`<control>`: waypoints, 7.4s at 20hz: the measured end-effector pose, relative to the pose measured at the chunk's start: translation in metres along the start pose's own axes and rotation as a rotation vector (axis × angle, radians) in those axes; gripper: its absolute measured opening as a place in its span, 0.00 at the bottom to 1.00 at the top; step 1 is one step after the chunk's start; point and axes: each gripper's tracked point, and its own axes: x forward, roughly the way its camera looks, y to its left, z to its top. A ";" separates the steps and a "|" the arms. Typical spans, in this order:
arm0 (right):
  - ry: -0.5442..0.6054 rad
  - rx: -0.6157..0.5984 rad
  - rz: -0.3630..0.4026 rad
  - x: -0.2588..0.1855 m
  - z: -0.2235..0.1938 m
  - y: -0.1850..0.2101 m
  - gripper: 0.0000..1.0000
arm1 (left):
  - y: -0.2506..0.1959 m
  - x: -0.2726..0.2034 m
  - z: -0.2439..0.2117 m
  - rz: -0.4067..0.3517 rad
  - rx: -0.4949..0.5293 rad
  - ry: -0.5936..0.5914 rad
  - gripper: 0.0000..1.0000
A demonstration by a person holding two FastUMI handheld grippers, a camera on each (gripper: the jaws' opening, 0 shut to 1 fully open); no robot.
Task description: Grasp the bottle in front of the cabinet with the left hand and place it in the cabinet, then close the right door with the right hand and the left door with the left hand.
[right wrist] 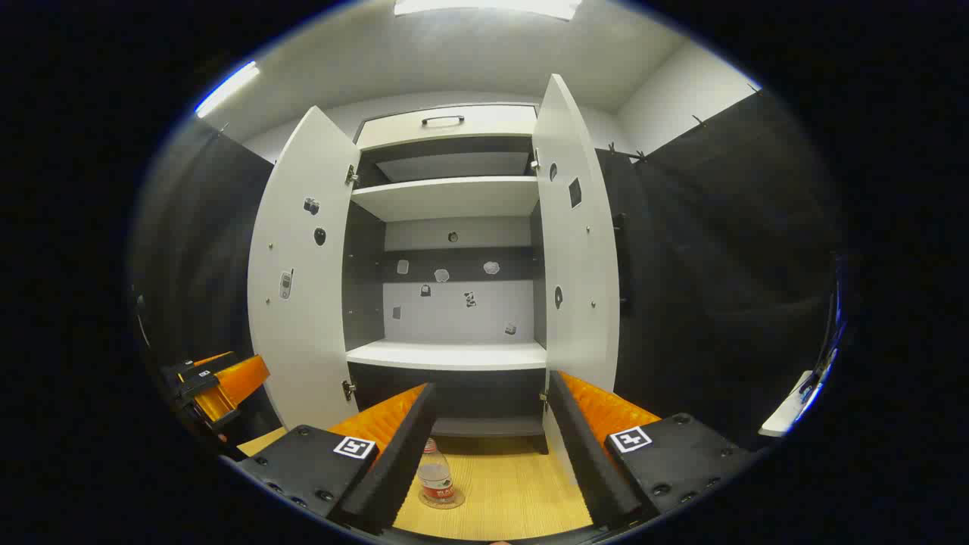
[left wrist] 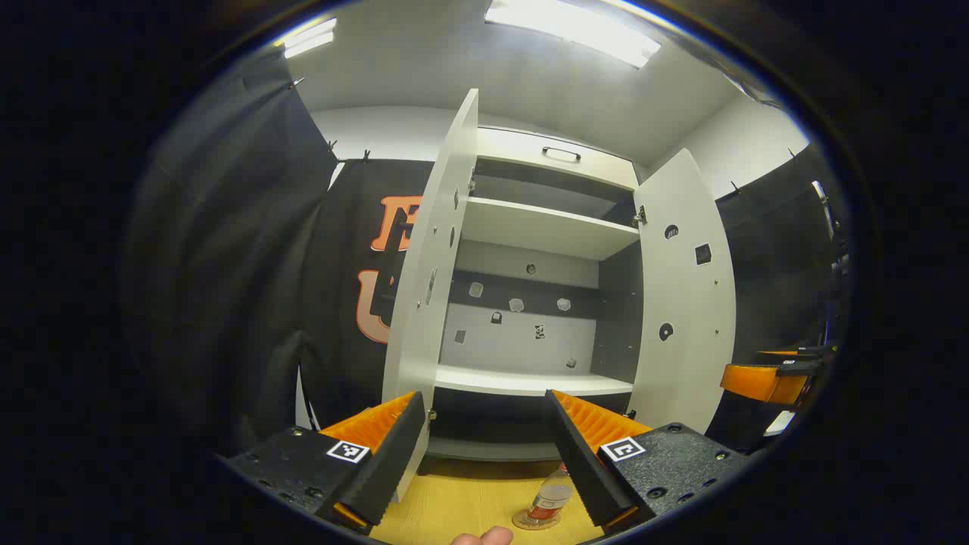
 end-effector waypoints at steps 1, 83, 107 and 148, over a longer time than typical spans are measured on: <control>-0.002 -0.001 -0.001 0.000 0.000 0.000 0.96 | 0.000 0.001 0.001 0.000 0.000 -0.001 0.96; 0.180 0.043 -0.307 0.006 -0.079 -0.144 0.96 | -0.151 0.410 -0.076 -0.228 0.002 0.257 0.70; 0.189 0.062 -0.298 0.000 -0.069 -0.154 0.97 | -0.144 0.375 -0.011 -0.219 -0.037 0.074 0.94; -0.063 0.059 -0.091 0.106 0.103 -0.239 0.98 | -0.070 0.031 -0.025 0.057 0.004 0.099 0.94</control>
